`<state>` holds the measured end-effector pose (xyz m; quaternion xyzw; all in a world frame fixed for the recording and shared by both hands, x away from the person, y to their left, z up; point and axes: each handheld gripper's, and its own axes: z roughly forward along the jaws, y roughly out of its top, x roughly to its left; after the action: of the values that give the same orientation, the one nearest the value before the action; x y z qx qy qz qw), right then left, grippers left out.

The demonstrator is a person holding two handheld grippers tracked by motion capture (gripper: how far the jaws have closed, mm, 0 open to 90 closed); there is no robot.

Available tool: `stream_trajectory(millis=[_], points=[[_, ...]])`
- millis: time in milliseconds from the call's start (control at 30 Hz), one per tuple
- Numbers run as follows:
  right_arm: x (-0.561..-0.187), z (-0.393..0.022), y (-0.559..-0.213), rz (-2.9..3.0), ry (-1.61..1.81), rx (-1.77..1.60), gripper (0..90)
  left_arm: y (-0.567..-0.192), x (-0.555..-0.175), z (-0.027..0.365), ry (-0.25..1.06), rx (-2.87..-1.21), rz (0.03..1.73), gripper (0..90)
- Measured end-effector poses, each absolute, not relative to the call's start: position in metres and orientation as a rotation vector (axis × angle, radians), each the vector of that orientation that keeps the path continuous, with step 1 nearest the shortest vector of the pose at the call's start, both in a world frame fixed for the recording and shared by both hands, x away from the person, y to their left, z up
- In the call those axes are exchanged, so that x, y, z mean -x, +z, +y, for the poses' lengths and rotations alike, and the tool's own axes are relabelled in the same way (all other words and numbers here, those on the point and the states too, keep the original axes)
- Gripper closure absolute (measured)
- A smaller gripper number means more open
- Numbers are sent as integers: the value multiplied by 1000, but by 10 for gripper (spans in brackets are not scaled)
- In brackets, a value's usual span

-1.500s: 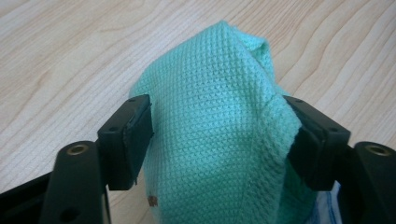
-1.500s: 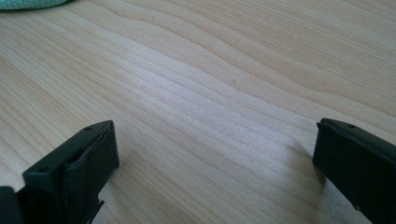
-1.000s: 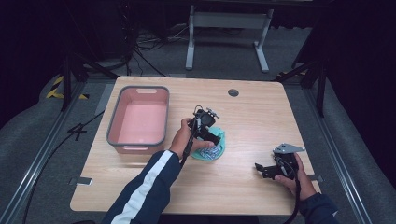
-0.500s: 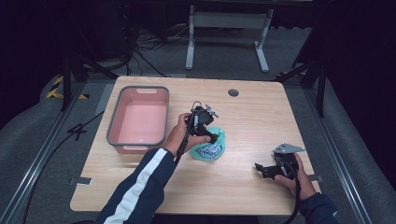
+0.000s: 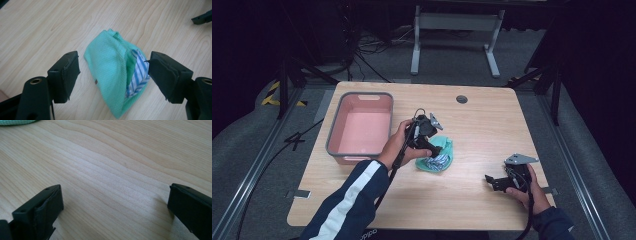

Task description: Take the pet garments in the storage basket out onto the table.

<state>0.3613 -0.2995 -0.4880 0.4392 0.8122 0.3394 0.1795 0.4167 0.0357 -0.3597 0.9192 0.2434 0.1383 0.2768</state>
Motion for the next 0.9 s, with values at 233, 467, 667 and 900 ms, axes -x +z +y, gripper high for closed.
stream_trajectory(millis=[233,467,667,900], points=[[-361,-300,-488,2295,959,-1242,5,-354,-402,53,381,-2475,601,243],[-361,-299,-488,2295,960,-1242,5,-347,-381,75,397,-2468,512,229],[-361,-299,-488,2295,959,-1243,5,-344,-362,98,438,-2470,445,240],[-361,-299,-488,2294,959,-1244,5,-349,-350,124,456,-2479,442,241]])
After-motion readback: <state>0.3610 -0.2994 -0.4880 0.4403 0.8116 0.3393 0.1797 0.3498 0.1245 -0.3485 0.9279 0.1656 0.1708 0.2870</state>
